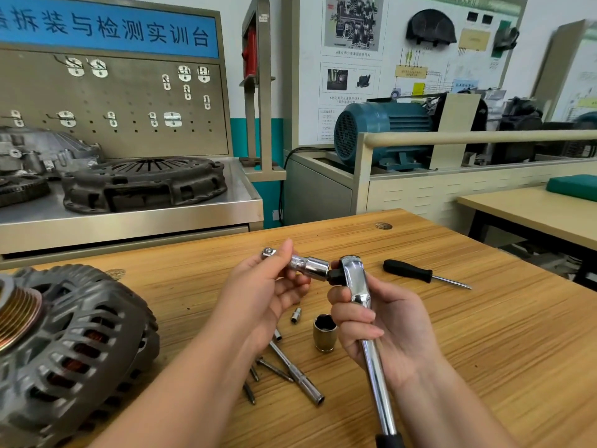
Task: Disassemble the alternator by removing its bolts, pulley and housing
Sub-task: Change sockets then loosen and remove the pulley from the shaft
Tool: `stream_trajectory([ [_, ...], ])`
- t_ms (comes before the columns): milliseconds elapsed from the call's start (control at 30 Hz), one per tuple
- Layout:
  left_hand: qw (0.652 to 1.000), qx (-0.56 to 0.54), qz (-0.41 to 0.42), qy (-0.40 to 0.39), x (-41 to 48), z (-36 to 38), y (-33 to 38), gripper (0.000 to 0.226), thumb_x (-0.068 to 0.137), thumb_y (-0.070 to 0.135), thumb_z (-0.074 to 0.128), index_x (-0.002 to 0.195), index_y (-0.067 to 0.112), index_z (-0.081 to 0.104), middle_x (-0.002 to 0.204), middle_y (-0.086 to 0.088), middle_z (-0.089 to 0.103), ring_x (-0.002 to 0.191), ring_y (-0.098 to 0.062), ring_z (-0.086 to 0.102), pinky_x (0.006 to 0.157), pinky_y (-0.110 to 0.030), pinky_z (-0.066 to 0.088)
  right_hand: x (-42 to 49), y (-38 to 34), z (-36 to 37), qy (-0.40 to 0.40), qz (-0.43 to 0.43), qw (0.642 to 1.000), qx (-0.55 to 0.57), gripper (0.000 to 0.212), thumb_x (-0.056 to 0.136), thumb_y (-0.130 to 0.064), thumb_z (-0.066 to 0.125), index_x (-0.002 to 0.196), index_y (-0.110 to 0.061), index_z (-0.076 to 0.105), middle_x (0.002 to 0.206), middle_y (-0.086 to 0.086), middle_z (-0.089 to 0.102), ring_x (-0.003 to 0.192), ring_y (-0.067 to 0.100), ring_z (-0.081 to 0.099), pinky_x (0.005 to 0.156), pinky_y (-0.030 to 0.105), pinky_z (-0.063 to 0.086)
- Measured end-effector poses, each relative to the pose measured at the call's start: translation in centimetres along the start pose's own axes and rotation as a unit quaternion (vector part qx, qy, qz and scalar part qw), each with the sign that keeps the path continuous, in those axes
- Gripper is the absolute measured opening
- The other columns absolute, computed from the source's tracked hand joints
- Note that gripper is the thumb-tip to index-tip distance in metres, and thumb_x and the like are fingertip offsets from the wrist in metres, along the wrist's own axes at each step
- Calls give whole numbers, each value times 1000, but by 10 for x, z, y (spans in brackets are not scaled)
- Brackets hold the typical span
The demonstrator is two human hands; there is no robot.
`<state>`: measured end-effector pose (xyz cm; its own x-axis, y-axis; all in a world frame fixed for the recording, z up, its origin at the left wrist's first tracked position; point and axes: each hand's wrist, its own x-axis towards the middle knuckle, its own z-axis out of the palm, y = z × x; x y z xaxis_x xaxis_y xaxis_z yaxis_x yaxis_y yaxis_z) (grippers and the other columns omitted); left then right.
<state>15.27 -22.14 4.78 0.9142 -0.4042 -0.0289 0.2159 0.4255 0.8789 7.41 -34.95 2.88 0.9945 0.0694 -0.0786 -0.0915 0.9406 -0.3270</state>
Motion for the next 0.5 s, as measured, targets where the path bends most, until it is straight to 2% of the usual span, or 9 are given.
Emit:
stream_trajectory([
  [167, 996, 55, -19, -66, -1, -2, 3, 28, 78, 19, 66, 96, 0, 59, 64, -9, 64, 59, -18, 69, 52, -23, 55, -2, -5, -2, -51, 5, 998, 38, 35, 54, 12, 81, 84, 5, 65, 65, 14, 49, 36, 16, 45, 28, 18, 35],
  [267, 989, 95, -41, -104, -2, -5, 4, 20, 81, 14, 63, 95, 0, 59, 72, -14, 70, 66, -23, 72, 50, -23, 55, -3, -9, -2, -80, 9, 996, 49, 35, 55, 12, 82, 84, 4, 64, 65, 14, 50, 36, 16, 46, 30, 18, 35],
  [400, 987, 108, -26, -112, -1, -6, 4, 26, 72, 17, 62, 91, 0, 57, 70, -15, 70, 64, -22, 72, 50, -22, 54, -2, -10, -5, -94, 21, 994, 48, 34, 58, 11, 81, 85, 4, 63, 64, 14, 50, 36, 17, 47, 30, 19, 36],
  [500, 993, 70, -22, -90, -3, -3, -2, 18, 80, 14, 61, 91, 1, 57, 66, -14, 69, 60, -21, 71, 48, -22, 54, -2, -10, -7, -89, 10, 996, 29, 38, 54, 9, 85, 83, 2, 62, 64, 14, 50, 36, 16, 47, 28, 19, 36],
])
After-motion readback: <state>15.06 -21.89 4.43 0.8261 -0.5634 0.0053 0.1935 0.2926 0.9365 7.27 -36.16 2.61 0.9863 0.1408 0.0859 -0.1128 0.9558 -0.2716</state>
